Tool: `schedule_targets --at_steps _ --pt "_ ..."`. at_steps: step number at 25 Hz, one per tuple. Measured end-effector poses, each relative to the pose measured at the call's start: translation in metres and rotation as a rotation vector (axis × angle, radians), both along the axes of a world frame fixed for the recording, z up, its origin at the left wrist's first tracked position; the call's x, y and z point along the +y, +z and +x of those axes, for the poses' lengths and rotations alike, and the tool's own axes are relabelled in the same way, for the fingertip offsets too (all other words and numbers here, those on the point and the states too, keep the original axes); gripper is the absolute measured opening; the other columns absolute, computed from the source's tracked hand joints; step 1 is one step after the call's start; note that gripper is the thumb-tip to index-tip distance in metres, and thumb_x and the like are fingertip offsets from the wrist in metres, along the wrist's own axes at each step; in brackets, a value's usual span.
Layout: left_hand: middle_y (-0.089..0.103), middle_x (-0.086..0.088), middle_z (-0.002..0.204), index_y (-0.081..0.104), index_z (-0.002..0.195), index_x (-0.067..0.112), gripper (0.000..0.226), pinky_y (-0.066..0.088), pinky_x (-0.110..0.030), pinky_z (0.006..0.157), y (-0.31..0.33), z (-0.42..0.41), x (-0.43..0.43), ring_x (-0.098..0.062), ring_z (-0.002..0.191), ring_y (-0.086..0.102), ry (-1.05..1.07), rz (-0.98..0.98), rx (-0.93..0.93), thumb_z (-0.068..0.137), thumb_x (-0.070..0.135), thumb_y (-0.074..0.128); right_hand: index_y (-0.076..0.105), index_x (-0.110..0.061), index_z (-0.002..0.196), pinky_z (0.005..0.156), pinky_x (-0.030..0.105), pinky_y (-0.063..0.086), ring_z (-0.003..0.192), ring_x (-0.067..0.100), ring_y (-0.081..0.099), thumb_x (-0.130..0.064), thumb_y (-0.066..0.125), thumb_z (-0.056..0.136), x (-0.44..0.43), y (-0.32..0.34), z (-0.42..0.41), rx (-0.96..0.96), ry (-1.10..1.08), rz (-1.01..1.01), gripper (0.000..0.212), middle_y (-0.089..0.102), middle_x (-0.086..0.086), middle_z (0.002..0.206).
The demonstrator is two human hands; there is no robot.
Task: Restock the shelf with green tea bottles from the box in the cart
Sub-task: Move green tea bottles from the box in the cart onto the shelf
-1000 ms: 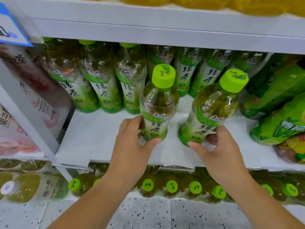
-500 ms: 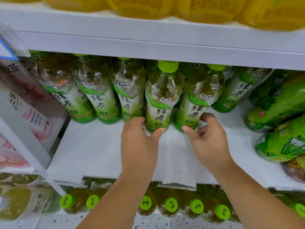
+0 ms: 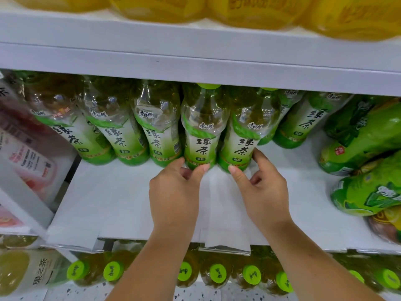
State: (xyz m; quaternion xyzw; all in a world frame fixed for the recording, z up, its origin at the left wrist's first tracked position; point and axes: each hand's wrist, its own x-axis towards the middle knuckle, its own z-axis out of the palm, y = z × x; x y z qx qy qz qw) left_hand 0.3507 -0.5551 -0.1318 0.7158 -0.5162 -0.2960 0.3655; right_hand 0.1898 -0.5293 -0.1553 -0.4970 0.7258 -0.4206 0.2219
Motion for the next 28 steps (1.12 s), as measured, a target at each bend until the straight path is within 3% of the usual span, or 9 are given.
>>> schedule_targets --at_steps 3,10,14,18,21,24,26,28 --pt "0.069 0.014 0.082 0.071 0.113 0.019 0.048 0.038 -0.004 0.067 -0.004 0.002 0.000 -0.004 0.077 0.063 0.025 -0.041 0.046 0.077 0.049 0.082 0.050 -0.053 0.138 0.052 0.022 0.039 0.056 0.016 0.051 -0.052 0.068 0.087 0.000 0.000 -0.001 0.012 0.004 -0.005 0.055 0.046 -0.008 0.056" --pt "0.063 0.023 0.075 0.074 0.110 0.019 0.043 0.040 0.002 0.066 -0.008 0.001 -0.001 0.011 0.074 0.061 0.044 -0.069 0.116 0.077 0.044 0.084 0.055 -0.045 0.139 0.053 0.027 0.049 0.052 0.018 0.052 -0.066 0.062 0.077 -0.004 -0.006 -0.002 0.028 -0.031 -0.048 0.066 0.066 0.008 0.069" --pt "0.068 0.018 0.086 0.071 0.122 0.021 0.053 0.040 0.001 0.068 -0.010 -0.001 -0.002 0.003 0.081 0.064 0.065 -0.063 0.109 0.079 0.050 0.081 0.057 -0.043 0.138 0.056 0.029 0.053 0.052 0.017 0.053 -0.062 0.065 0.079 -0.004 -0.006 -0.002 0.041 -0.035 -0.046 0.063 0.073 0.006 0.086" --pt "0.068 0.018 0.087 0.070 0.124 0.020 0.055 0.040 -0.001 0.068 -0.010 0.000 -0.002 0.002 0.080 0.062 0.052 -0.079 0.078 0.080 0.051 0.079 0.059 -0.042 0.133 0.056 0.027 0.052 0.056 0.015 0.055 -0.069 0.059 0.075 -0.005 -0.004 -0.001 0.030 -0.058 -0.010 0.064 0.071 0.000 0.081" --pt "0.066 0.018 0.090 0.068 0.125 0.019 0.054 0.041 -0.002 0.068 -0.009 0.002 -0.001 0.003 0.077 0.061 0.012 -0.089 0.070 0.082 0.049 0.078 0.057 -0.041 0.133 0.057 0.027 0.050 0.060 0.016 0.056 -0.062 0.066 0.079 -0.005 -0.001 0.002 0.012 -0.053 0.021 0.059 0.071 -0.009 0.090" --pt "0.066 0.013 0.099 0.063 0.127 0.017 0.050 0.048 -0.015 0.071 -0.009 0.008 -0.001 0.000 0.075 0.062 -0.081 -0.044 0.092 0.086 0.042 0.077 0.056 -0.040 0.136 0.060 0.020 0.047 0.060 0.013 0.051 -0.050 0.071 0.085 -0.004 0.005 0.002 -0.015 -0.041 0.066 0.054 0.067 -0.024 0.105" --pt "0.062 0.012 0.108 0.058 0.129 0.018 0.051 0.047 -0.016 0.068 -0.007 0.014 -0.002 -0.004 0.081 0.063 -0.169 0.024 0.100 0.086 0.036 0.078 0.057 -0.037 0.138 0.064 0.016 0.043 0.061 0.008 0.048 -0.041 0.073 0.088 -0.001 0.011 0.004 -0.095 -0.042 0.089 0.052 0.065 -0.025 0.105" --pt "0.058 0.011 0.117 0.052 0.135 0.019 0.059 0.048 -0.019 0.073 -0.002 0.020 -0.003 -0.008 0.094 0.063 -0.244 0.121 0.169 0.085 0.035 0.078 0.058 -0.036 0.137 0.074 0.013 0.042 0.083 0.004 0.055 -0.032 0.071 0.091 0.007 0.018 0.013 -0.173 -0.059 0.113 0.048 0.063 -0.022 0.110"
